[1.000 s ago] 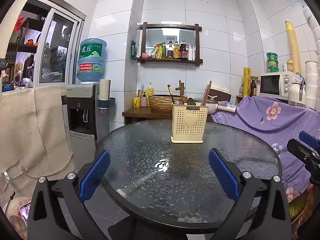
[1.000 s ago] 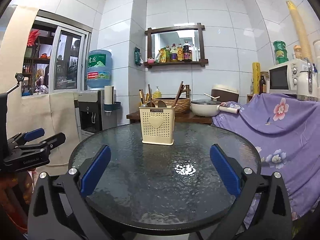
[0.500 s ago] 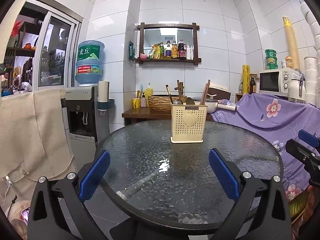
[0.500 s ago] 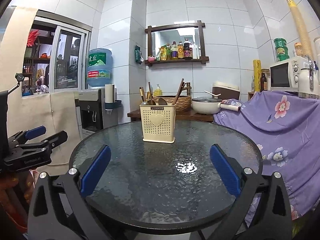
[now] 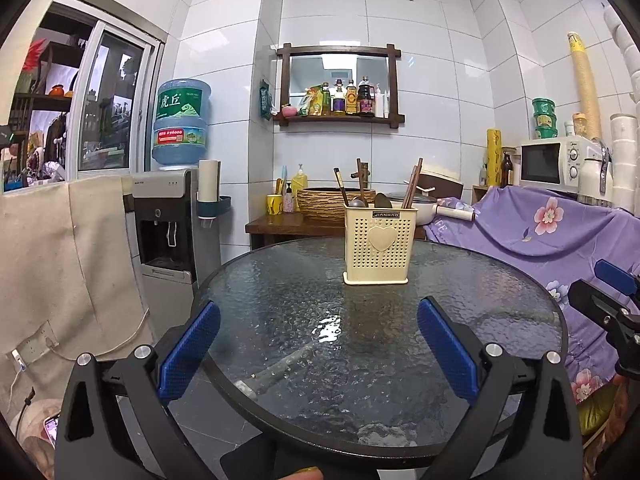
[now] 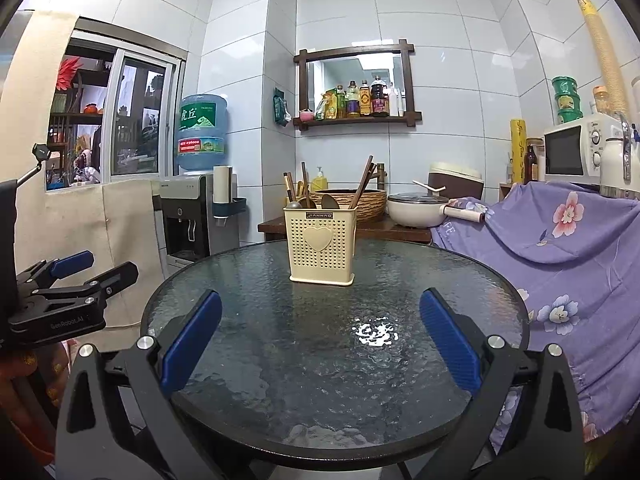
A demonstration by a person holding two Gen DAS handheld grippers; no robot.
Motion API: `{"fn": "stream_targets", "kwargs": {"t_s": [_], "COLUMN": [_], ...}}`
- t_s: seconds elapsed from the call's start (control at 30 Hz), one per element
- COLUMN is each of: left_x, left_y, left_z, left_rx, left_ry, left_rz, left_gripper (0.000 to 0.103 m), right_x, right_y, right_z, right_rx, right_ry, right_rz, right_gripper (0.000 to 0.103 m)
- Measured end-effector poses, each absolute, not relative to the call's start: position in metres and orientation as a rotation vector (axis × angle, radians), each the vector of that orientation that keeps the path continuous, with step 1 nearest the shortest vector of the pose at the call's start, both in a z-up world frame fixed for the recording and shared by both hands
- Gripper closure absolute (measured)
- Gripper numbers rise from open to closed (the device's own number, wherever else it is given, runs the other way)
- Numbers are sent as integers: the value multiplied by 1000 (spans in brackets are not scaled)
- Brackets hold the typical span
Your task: Organize utensils
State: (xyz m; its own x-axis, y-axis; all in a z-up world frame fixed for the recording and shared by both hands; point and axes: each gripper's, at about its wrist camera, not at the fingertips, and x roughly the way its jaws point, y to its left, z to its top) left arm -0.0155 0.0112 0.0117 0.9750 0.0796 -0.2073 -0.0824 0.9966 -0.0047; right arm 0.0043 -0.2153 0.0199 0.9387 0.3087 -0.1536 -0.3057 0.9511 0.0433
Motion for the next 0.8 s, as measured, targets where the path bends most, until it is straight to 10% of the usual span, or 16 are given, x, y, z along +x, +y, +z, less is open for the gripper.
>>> {"fn": "stream_targets", "kwargs": {"t_s": [0.8], "left_x": [-12], "left_y": [15], "left_z": [10], "left_rx": [-22], "left_ry": [238], "left_rz": [85], "left_gripper": [6], "right_x": [5], "right_y": [-216], "right_z": [20], "right_rx": [15], "right_ry": [163], "right_rz": [320], "right_gripper": [5]}}
